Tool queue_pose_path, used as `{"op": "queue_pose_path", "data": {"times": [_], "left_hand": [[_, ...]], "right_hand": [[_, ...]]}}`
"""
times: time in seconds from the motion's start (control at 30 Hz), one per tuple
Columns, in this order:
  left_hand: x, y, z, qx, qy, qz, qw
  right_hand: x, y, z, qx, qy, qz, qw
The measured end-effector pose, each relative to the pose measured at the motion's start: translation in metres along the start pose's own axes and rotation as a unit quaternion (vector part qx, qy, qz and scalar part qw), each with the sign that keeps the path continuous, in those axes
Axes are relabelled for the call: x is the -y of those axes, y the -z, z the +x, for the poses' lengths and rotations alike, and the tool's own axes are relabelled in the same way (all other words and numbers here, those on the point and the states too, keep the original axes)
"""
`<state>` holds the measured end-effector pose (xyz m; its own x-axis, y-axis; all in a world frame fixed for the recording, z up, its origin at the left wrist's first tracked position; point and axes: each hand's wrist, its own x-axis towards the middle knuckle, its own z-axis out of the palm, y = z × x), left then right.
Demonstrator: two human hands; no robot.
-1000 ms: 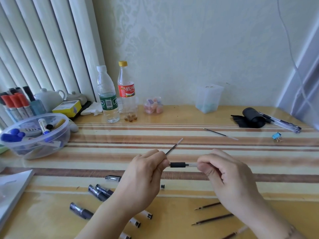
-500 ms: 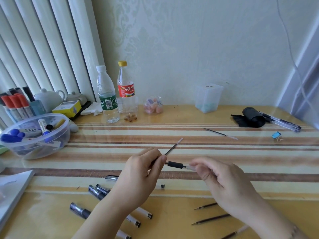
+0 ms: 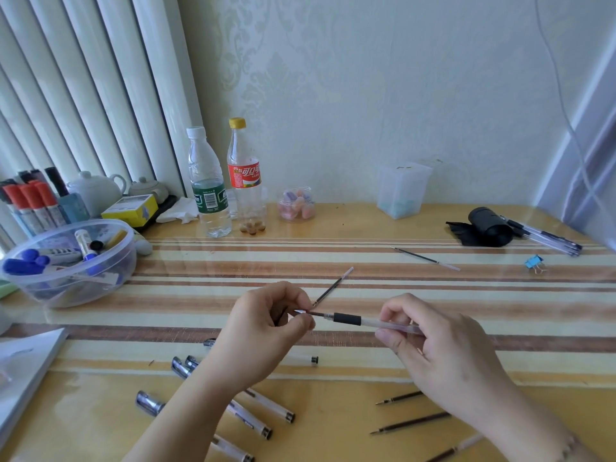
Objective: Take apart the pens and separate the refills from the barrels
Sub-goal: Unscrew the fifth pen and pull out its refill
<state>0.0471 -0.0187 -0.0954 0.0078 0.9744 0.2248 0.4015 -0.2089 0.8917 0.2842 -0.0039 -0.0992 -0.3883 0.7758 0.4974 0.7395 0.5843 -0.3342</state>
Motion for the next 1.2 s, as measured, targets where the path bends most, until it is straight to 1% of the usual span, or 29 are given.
{"op": "queue_pose_path", "data": {"times": [0.17,0.27,0.33,0.37,0.43,0.5,0.53,0.6,0.7,0.8,0.87,0.93,1.1,1.2], "left_hand": [[0.0,0.013,0.003,-0.045,0.021,-0.072,0.996],[0.002,0.024,0.005,-0.077,0.03,-0.089,0.993],[0.002,0.029,0.006,-0.103,0.036,-0.091,0.99],[0.001,0.029,0.006,-0.108,0.037,-0.093,0.989],[-0.001,0.024,0.004,-0.097,0.032,-0.087,0.991],[-0.003,0.016,0.003,-0.074,0.029,-0.08,0.994],[-0.004,0.012,0.002,-0.062,0.028,-0.077,0.995],[-0.005,0.007,0.001,-0.042,0.022,-0.072,0.996],[-0.003,0.008,0.001,-0.038,0.017,-0.072,0.997],[-0.007,0.012,0.001,-0.026,0.016,-0.08,0.996],[-0.006,0.015,0.002,-0.031,0.015,-0.08,0.996],[-0.005,0.018,0.003,-0.042,0.015,-0.078,0.996],[-0.003,0.013,0.002,-0.031,0.013,-0.087,0.996],[-0.005,0.011,0.001,-0.009,0.009,-0.095,0.995]], "right_hand": [[-0.006,0.008,0.003,-0.001,-0.006,-0.001,1.0],[-0.018,0.013,0.005,-0.001,-0.015,-0.084,0.996],[-0.027,0.016,0.007,0.008,-0.06,-0.103,0.993],[-0.031,0.017,0.008,0.011,-0.089,-0.074,0.993],[-0.034,0.018,0.009,-0.001,-0.136,0.052,0.989],[-0.027,0.02,0.01,-0.012,-0.139,0.175,0.975],[-0.022,0.019,0.01,0.001,-0.127,0.205,0.97],[-0.014,0.015,0.007,0.037,-0.086,0.211,0.973],[-0.012,0.01,0.005,0.069,-0.051,0.16,0.983],[-0.016,0.01,0.005,0.065,-0.074,0.154,0.983],[-0.018,0.011,0.005,0.063,-0.084,0.143,0.984],[-0.018,0.012,0.005,0.057,-0.092,0.162,0.981],[-0.01,0.013,0.005,0.035,-0.087,0.224,0.97],[-0.005,0.009,0.004,0.053,-0.08,0.206,0.974]]}}
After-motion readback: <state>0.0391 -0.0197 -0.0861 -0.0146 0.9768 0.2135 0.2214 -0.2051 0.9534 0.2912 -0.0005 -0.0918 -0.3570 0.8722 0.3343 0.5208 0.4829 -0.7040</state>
